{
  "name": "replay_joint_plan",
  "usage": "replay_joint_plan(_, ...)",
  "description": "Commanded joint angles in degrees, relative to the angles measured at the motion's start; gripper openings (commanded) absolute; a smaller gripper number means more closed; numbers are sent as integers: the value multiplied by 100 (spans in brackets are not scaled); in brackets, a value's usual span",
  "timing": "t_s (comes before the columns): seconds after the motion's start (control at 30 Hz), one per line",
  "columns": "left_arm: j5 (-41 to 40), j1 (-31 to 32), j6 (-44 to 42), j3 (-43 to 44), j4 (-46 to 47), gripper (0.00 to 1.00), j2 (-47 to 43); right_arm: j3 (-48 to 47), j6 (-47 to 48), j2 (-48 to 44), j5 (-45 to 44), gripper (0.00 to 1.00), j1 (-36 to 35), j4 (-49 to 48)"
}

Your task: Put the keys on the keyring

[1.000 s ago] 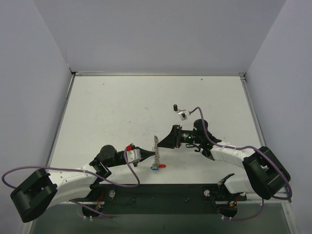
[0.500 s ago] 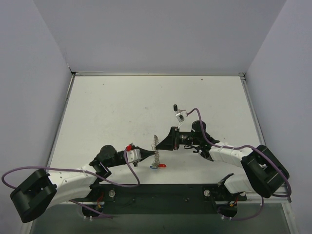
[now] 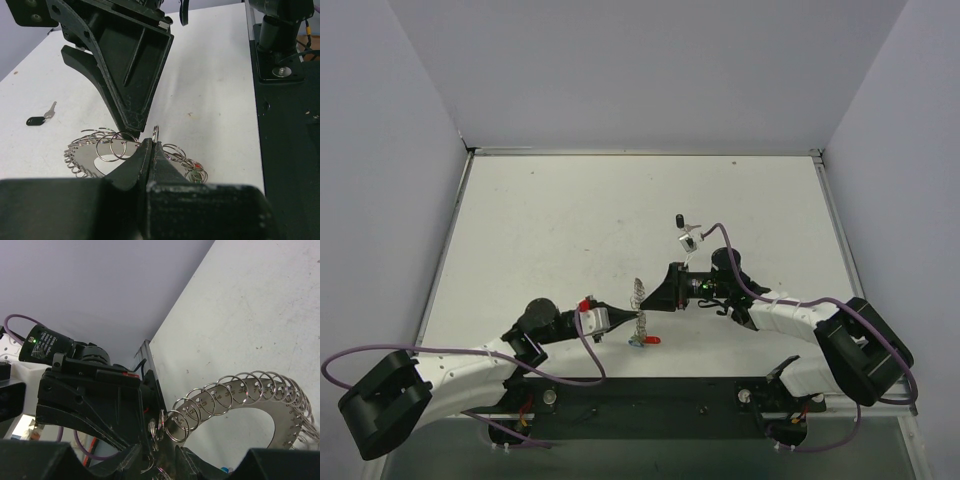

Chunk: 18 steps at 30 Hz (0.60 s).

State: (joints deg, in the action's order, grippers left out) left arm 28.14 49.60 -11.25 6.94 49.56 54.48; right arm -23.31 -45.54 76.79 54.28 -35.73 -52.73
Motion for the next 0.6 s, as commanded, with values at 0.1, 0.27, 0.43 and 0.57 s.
replay_joint_plan(0.1,-238,295,-633,317,-683,0,106,-244,606,-358,-5,36,13,420)
replay_joint_plan(0.27,-546,515,-765,317,-641,0,475,-341,1099,-727,-364,43,57,1465)
replay_joint_plan(0.43,-915,664,-791,475,-527,0,1073,-341,1574,-1227,-954,50,180,2670)
replay_joint_plan(0.57,-1039,735,-739,519,-124,0,1565,-227,1785,-1562,-1262,57,277,3111)
